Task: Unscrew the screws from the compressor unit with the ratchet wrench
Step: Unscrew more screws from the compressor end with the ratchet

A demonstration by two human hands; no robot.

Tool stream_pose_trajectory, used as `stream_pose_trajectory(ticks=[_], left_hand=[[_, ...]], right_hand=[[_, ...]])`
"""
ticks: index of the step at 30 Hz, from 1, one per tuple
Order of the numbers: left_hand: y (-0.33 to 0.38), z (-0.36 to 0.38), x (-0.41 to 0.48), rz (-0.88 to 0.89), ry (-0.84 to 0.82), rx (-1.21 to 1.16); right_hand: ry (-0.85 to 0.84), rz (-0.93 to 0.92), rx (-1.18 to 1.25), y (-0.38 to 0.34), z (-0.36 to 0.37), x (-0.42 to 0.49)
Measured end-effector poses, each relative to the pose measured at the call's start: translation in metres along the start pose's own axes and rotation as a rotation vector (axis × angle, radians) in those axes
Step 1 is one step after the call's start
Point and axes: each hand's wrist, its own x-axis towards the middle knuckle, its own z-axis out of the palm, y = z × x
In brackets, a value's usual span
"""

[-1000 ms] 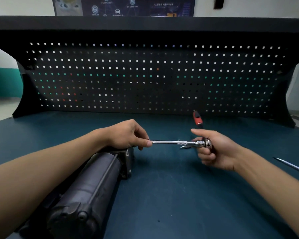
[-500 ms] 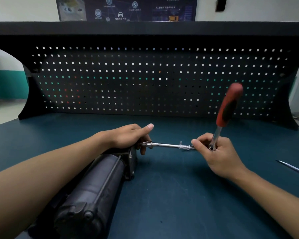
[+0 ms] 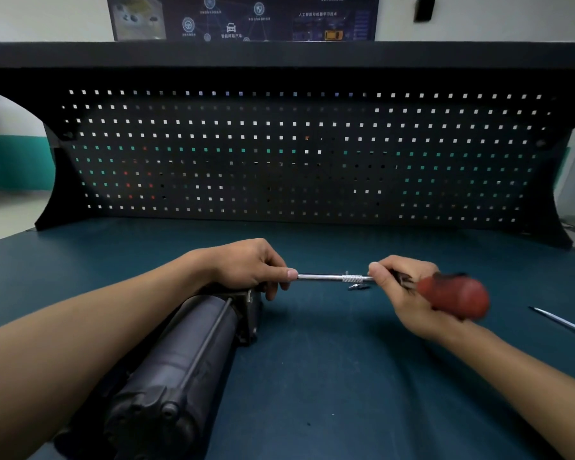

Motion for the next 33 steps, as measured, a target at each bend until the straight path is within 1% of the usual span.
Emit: stream_pose_trajectory(ticks=[2, 5, 11, 16, 18, 26, 31, 33], left_hand=[[0.0, -0.001, 0.001, -0.002, -0.007, 0.01], [0.0, -0.002, 0.002, -0.001, -0.011, 0.006], [-0.001, 0.0, 0.001, 0.001, -0.011, 0.0], [-0.001, -0.001, 0.0, -0.002, -0.014, -0.005], [-0.002, -0.001, 0.0, -0.001, -0.021, -0.001], [-0.003, -0.001, 0.002, 0.001, -0.022, -0.001], [-0.004, -0.002, 0.002, 0.007, -0.016, -0.016], [-0.005, -0.003, 0.002, 0.004, -0.013, -0.015]], right_hand=[[-0.062, 0.131, 0.058, 0.0, 0.0, 0.001], [-0.093, 0.32, 0.14, -0.005, 0.0, 0.006], [-0.085, 0.53, 0.174, -0.011, -0.001, 0.011], [-0.125, 0.784, 0.299, -0.016, -0.001, 0.015], [-0.143, 0.859, 0.357, -0.016, -0.001, 0.014], [-0.198, 0.934, 0.491, -0.015, -0.004, 0.016], [-0.256, 0.984, 0.776, -0.014, -0.011, 0.018], [-0.282, 0.984, 0.852, -0.013, -0.012, 0.018]])
